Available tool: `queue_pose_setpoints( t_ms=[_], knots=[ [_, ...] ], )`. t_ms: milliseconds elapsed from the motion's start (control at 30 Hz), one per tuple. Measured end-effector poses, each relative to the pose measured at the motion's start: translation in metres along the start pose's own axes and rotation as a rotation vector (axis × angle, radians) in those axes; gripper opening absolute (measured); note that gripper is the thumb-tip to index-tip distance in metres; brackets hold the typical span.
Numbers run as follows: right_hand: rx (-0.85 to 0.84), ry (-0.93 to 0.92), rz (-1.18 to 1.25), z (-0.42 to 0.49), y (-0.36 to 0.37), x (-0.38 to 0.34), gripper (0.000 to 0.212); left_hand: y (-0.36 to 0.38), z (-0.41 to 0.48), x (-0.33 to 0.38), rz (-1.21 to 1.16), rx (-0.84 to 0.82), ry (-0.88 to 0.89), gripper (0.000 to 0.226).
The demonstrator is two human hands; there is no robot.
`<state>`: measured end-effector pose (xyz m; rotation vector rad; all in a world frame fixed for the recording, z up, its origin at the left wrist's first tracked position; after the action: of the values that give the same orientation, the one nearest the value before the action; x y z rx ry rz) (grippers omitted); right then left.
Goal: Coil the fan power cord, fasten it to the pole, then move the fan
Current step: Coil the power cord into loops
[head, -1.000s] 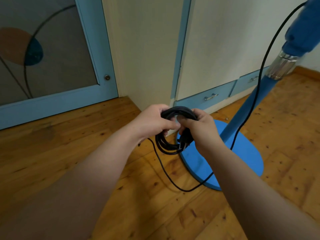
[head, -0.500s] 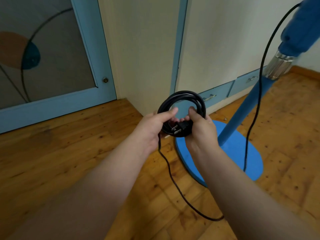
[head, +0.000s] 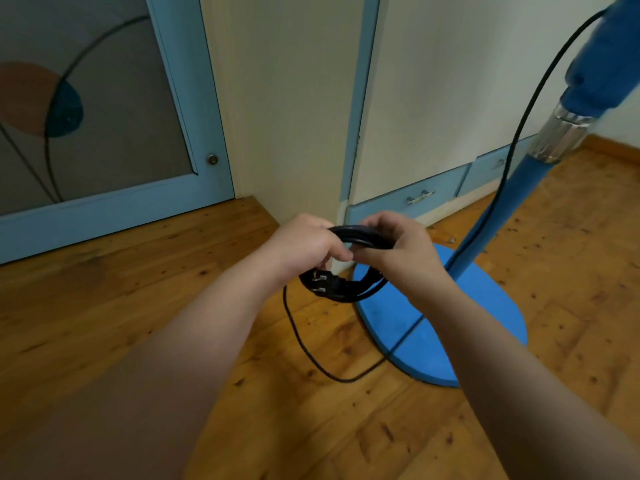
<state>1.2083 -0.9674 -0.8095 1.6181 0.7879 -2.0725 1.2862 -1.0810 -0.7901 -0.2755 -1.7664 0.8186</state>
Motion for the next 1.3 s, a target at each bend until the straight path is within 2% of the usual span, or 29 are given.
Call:
queue_pose_setpoints(
  t_ms=[100,167,267,333,433,567,667,733,833,900,1000,1067,1133,1233,1300],
  knots=[
    [-0.058,-0.019,-0.143,-0.001,0.005,0.0,0.011,0.005,0.001,-0.002,0.035,-0.035,-0.005,0.023],
    [-0.026,-0.023,-0.103,-0.002,0.007,0.002,0.013,0.008,0.002,-0.004,0.017,-0.031,0.0,0.022],
    [0.032,0.008,0.017,-0.004,0.008,0.003,0.027,0.009,0.002,-0.004,-0.009,-0.021,0.014,0.014],
    [0.065,0.02,0.057,-0.004,0.006,0.004,0.024,0.007,0.003,-0.005,-0.042,0.012,0.031,0.004],
    [0.163,0.05,0.217,-0.002,0.003,0.005,0.018,0.0,0.002,-0.009,-0.175,0.049,0.038,0.022],
    [0.296,0.118,0.424,0.0,-0.004,0.005,0.013,-0.004,-0.005,-0.01,-0.391,-0.11,0.1,0.041],
    [0.384,0.165,0.596,0.001,-0.002,0.005,0.011,0.001,-0.007,-0.009,-0.346,-0.107,0.099,0.044],
    [0.432,0.196,0.661,0.0,0.003,0.006,0.012,0.008,-0.006,-0.008,-0.342,-0.043,0.061,0.042],
    [0.477,0.243,0.764,-0.003,0.013,0.009,0.015,0.013,-0.003,-0.008,-0.493,0.024,0.002,0.028],
    [0.502,0.258,0.864,-0.005,0.018,0.011,0.02,0.014,-0.003,-0.007,-0.584,-0.004,-0.009,0.019],
    [0.482,0.282,0.968,-0.006,0.023,0.015,0.019,0.015,-0.004,-0.005,-0.573,-0.055,0.025,0.01],
    [0.413,0.317,0.914,-0.005,0.023,0.017,0.013,0.014,-0.005,-0.004,-0.535,-0.055,0.07,0.014],
    [0.335,0.307,0.715,-0.004,0.018,0.016,0.012,0.01,-0.005,-0.004,-0.439,-0.021,0.078,0.013],
    [0.225,0.187,0.403,-0.002,0.008,0.005,0.017,0.006,-0.006,-0.004,-0.196,0.01,0.043,0.021],
    [0.17,0.144,0.278,-0.003,0.004,0.0,0.02,0.006,-0.006,-0.002,-0.106,-0.003,0.048,0.027]
  ],
)
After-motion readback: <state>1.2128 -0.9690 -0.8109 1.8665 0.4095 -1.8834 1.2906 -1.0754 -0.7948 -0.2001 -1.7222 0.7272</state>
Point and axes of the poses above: each hand's wrist, its own z-axis towards the middle knuckle, its own y-axis out of the palm, x = y × z, the point moved 2 cm from there along z, towards the middle knuckle, and after that the axes turned 12 degrees about z, right-handed, at the moved point
